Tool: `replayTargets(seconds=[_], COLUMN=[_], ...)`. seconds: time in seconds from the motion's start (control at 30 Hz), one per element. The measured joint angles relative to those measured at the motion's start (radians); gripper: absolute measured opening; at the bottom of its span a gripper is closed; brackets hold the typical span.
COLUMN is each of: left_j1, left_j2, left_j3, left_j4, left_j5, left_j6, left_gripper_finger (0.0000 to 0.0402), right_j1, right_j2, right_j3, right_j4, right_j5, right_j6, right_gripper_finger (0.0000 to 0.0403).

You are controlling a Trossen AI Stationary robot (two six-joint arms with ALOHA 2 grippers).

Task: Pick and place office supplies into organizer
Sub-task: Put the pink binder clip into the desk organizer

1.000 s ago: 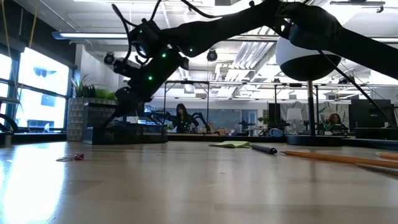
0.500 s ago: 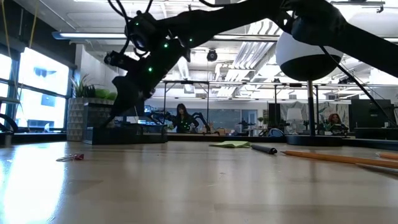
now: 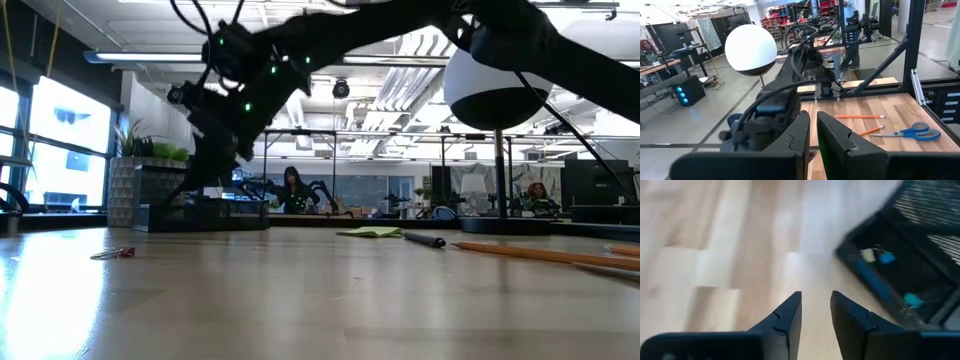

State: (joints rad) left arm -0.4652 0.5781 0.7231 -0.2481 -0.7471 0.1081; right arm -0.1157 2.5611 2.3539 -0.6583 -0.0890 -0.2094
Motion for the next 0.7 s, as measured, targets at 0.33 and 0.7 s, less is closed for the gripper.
replayTargets(seconds=[0.33,0.7], left_j1=[0.000,0.000], left_j2=[0.000,0.000], left_j3=[0.000,0.000], left_j4=[-0.001,-0.016], left_j5=[0.000,0.025], left_j6=[-0.004,-0.065], left_gripper_finger=[0.0026,0.0026], right_j1=[0.076,0.178], right_j2=[-0.012,-0.010], right_j3=[0.001,-0.117], right_j4=[-0.070,0.065], right_j5=[-0.209,-0.264], right_j6=[0.011,0.059], right_gripper_finger=[0.0091,0.0094])
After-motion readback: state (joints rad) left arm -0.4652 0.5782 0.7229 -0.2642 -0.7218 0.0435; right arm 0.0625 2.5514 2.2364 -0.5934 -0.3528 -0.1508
